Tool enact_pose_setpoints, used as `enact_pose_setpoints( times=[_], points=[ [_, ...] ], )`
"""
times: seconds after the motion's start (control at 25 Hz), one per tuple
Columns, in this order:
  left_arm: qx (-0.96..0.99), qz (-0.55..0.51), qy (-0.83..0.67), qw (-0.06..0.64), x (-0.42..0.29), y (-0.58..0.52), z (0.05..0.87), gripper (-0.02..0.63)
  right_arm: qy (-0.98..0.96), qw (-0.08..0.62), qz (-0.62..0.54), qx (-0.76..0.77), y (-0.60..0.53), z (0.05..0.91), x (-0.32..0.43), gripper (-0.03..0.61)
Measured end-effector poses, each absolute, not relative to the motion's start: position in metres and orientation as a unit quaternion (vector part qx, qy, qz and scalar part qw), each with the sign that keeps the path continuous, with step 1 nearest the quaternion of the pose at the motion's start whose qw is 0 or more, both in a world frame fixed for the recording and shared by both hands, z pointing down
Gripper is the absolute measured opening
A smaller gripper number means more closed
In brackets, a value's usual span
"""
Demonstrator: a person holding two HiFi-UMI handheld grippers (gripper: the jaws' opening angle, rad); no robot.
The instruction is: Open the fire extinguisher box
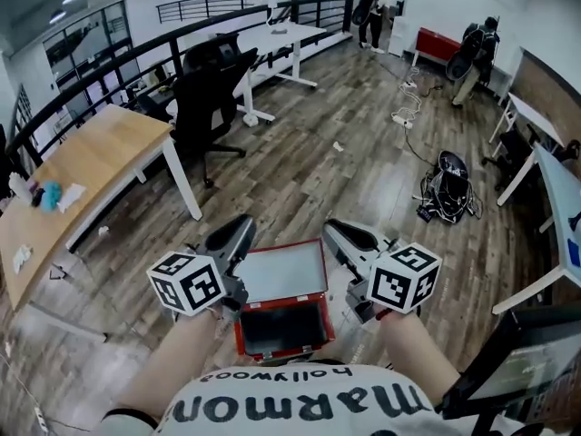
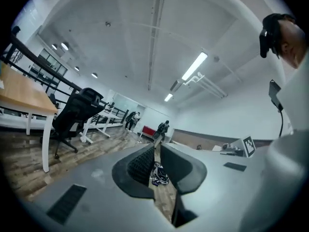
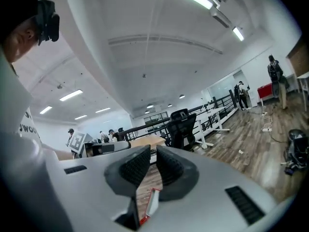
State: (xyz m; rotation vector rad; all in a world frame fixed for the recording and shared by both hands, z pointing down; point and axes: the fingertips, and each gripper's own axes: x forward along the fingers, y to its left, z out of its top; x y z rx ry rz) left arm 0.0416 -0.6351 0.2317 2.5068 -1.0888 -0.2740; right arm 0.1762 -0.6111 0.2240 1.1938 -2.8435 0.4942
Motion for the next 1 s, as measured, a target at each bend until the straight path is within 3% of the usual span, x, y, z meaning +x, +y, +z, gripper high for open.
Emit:
enact_pose_setpoints(
  times=[0.24, 1.0],
  points=[
    [0.901, -0.106, -0.385, 0.169, 0.038, -0.619, 0.221, 0.041, -0.906, 0.007, 0.168, 0.389, -0.604, 0.229, 0.175, 0.044],
    [0.897, -0.074, -0.399, 0.176, 0.026, -0.603, 0.24, 0.041, -0.902, 0.056, 0.171, 0.392, -0.602, 0.248, 0.158, 0.017]
  ],
)
